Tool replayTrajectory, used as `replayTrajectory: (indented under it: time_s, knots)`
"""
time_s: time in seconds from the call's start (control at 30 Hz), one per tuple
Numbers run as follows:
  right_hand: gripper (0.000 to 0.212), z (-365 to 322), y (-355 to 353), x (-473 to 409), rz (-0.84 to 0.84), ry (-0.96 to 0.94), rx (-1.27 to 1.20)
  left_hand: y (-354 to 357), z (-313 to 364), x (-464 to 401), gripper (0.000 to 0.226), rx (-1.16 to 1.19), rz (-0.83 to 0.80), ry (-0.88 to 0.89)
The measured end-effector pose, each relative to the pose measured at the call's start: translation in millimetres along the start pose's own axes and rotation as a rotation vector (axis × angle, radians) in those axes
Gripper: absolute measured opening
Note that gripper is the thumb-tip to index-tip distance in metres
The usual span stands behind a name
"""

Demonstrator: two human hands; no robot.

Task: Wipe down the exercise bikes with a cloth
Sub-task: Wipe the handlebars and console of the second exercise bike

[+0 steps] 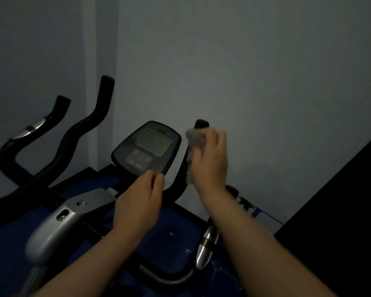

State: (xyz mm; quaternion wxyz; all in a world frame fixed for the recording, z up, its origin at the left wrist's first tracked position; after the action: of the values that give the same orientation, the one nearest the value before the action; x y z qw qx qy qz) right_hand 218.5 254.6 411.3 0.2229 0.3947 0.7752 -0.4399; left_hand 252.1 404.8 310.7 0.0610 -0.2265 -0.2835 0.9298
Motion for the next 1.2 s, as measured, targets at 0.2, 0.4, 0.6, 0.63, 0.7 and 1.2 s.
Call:
replayTrajectory:
  time_s: [0.2, 0.4, 0.6, 0.63, 0.7, 1.2]
  knots:
    - [0.012, 21.1, -17.9, 2.8, 0.252, 0.324, -0.337, 1.1, -2.8, -0.7, 0.043, 0.013, 0.0, -0.013]
    - [0.012, 21.0, 9.8, 6.5, 0.189, 0.414, -0.426, 1.5, -5.1, -1.5, 0.043, 0.034, 0.001, -0.043]
    - [0.005, 34.3, -8.5, -23.9, 0.283, 0.483, -0.455, 4.1, -3.8, -2.3, 0.045, -0.029, -0.017, -0.016]
    - [0.005, 33.8, -3.4, -23.1, 0.264, 0.484, -0.46, 4.0, -4.8, -2.1, 0.045, -0.032, -0.015, -0.021]
    - [0.008, 47.8, 15.0, 9.7, 0.149, 0.585, -0.39, 4.6, -5.4, -1.4, 0.045, -0.02, -0.016, -0.031]
    - [0.015, -22.1, 16.4, 17.3, -0.216, -0.225, 0.135, -2.8, -6.7, 0.7, 0.047, 0.079, -0.004, -0.052]
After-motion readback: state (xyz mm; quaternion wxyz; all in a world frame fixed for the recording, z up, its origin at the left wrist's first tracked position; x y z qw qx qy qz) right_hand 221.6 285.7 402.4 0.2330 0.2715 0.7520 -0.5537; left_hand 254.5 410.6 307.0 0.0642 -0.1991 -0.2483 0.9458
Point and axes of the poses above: each hand's wrist, its own x-axis away from the middle knuckle, its own y-axis out of the palm, z = x × y, the point moved 8 cm from there along -x, towards the middle knuckle, and after that the axes turned 3 degrees about y, right-handed, at the moved point
